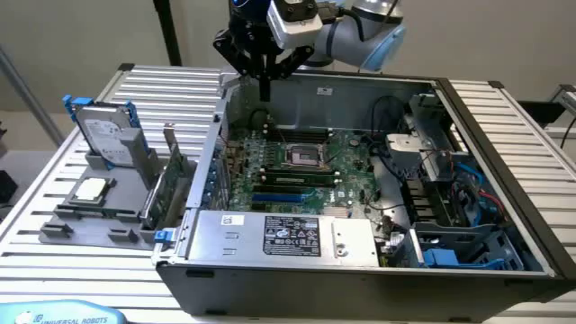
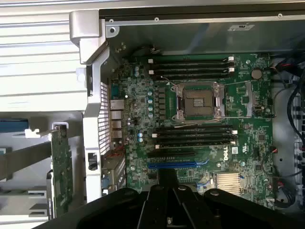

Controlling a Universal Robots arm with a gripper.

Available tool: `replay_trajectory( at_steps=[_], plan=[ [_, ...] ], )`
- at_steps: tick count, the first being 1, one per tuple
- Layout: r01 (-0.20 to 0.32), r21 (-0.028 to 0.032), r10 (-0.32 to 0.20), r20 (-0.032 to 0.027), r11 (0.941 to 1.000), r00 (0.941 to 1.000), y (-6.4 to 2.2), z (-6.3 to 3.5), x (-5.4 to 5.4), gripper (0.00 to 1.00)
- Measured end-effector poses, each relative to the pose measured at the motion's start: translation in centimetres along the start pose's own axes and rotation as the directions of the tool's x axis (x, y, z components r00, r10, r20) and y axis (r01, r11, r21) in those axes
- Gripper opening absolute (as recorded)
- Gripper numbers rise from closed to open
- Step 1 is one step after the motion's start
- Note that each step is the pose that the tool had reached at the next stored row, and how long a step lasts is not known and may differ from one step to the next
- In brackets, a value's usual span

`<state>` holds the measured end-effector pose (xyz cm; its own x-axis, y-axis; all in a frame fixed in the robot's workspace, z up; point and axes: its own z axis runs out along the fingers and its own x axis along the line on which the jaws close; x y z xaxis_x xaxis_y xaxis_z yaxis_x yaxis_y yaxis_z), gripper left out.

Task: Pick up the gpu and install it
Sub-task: 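Reach for the gpu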

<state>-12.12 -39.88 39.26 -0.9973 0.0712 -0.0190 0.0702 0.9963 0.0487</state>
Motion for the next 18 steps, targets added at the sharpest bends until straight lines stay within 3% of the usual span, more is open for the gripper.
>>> replay_trajectory(
  at_steps=[10,18],
  plan=[
    [0.000,0.0001,0.000,0.0000,1.0000,1.0000,-0.01,-0.01,0.1,0.11],
    [0.000,0.0001,0.000,0.0000,1.0000,1.0000,-0.29,-0.08,3.5,0.11]
  ],
)
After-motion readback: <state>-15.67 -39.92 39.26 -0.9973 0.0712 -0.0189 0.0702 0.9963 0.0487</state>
